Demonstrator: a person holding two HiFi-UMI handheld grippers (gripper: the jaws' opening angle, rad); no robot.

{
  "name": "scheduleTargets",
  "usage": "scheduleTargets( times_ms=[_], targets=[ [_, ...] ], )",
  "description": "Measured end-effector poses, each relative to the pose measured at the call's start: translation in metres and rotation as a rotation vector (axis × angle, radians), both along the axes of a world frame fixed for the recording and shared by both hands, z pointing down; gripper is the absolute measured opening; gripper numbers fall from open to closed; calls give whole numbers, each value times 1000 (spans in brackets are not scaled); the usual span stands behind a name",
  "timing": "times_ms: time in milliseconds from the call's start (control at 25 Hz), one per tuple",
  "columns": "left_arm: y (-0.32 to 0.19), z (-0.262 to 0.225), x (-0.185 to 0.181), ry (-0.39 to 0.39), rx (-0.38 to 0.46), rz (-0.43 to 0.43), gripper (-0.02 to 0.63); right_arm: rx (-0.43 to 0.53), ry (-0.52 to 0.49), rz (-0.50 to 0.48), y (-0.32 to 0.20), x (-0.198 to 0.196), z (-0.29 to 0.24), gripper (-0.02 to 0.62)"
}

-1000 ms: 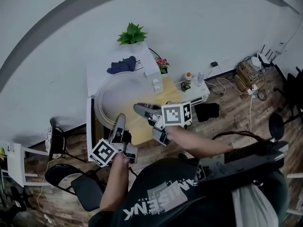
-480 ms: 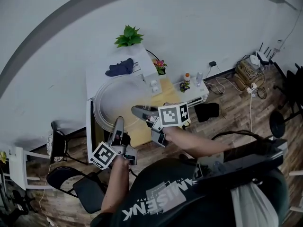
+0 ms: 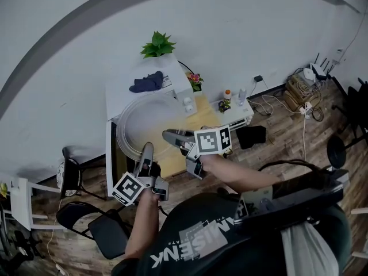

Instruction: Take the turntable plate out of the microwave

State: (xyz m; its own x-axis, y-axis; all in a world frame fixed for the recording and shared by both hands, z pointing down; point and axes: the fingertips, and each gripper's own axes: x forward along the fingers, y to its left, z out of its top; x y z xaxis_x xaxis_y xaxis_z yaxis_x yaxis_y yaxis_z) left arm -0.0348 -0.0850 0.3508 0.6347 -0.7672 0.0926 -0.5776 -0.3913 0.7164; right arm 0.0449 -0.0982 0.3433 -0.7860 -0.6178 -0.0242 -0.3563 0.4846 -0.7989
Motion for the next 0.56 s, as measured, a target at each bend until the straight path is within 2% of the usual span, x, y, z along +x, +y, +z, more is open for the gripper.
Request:
scheduleTargets(
  times_ms=[40,120,200,320,560],
  targets=[
    [0,0,-4,-45,9,-9,94,4,0,0,1,0,-1,106],
    [1,0,-7,-63,13,-13,94,9,1,0,3,-1,-2,107],
    [3,0,-3,-26,8,-3,94,8,-2,2,4,-1,-1,107],
    [5,-2,7,77,-8,24,94,6,-7,4,4,-1,0,107],
    [8,-1,-2,45,-14,13,95,16,14,0,7,-5,0,110]
  ],
)
